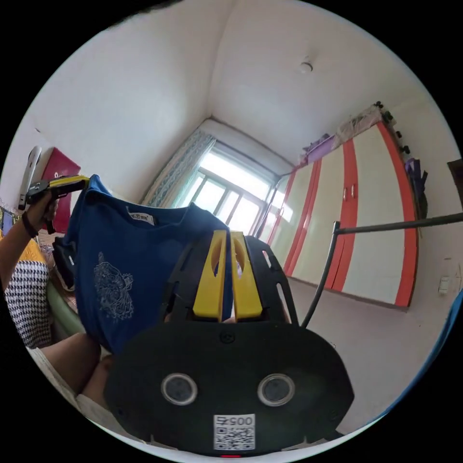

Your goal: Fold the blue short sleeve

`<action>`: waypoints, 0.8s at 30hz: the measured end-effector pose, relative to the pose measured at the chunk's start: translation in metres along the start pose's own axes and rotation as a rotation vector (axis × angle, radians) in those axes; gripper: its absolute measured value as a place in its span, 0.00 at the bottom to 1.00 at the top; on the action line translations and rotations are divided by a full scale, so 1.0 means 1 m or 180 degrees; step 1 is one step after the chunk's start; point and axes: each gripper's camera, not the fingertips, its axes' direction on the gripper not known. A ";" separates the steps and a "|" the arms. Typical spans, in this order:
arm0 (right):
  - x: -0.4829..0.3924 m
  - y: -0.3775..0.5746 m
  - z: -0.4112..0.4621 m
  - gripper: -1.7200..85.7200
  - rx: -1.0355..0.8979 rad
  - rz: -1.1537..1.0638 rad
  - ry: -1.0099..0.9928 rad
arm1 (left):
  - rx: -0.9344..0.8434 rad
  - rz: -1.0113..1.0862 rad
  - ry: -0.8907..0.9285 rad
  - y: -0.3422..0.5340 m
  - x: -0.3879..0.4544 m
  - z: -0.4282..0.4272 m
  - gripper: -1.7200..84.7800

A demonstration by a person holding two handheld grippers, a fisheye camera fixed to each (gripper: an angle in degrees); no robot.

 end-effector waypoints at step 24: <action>-0.136 0.237 0.345 0.00 -0.1412 0.0341 -0.0913 | -0.1245 0.0158 -0.0424 0.062 0.032 0.242 0.03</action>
